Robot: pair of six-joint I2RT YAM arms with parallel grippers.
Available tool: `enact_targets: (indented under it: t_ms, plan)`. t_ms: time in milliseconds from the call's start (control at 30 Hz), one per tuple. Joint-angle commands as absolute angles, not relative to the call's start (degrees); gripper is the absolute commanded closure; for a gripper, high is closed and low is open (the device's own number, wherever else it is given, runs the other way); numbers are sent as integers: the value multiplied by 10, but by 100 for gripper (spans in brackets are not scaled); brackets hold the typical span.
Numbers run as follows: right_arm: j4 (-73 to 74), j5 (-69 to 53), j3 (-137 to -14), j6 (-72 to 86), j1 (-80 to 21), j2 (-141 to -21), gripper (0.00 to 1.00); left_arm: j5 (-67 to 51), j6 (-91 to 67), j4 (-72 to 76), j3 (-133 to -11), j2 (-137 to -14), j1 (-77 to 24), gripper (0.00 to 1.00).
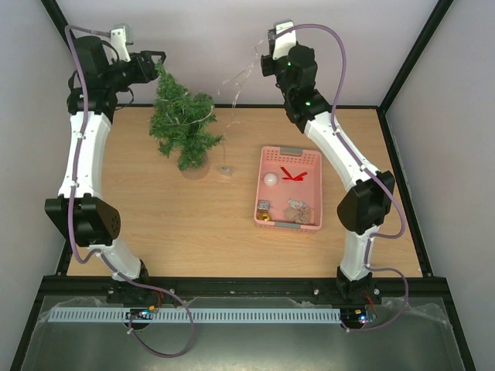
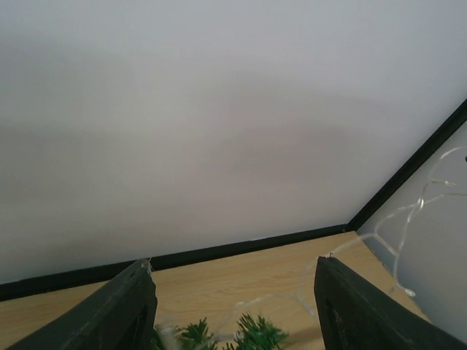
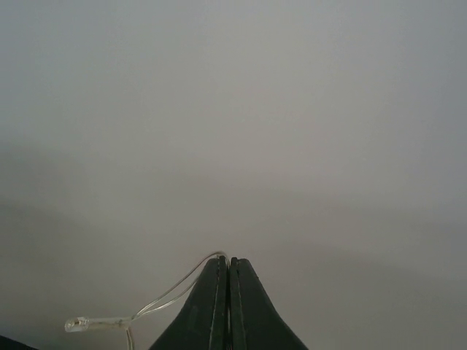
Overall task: Decorate the small christmas tree
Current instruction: Wrap the decoration item around the Christmas tree.
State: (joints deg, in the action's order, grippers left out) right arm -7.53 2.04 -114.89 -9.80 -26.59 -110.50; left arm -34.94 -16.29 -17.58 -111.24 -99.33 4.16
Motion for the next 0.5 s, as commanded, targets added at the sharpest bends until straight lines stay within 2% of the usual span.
enact_targets:
  t_ms: [0, 267, 467]
  plan:
    - [-67, 9, -1146, -87, -263, -1109, 98, -354, -138, -211, -1083, -957, 46, 38]
    - [-27, 38, -1139, -76, -251, -1096, 98, -206, -160, -224, -1009, -893, 55, 36]
    - [2, 57, -1100, -69, -245, -1065, 98, -167, -212, -226, -943, -851, 70, 38]
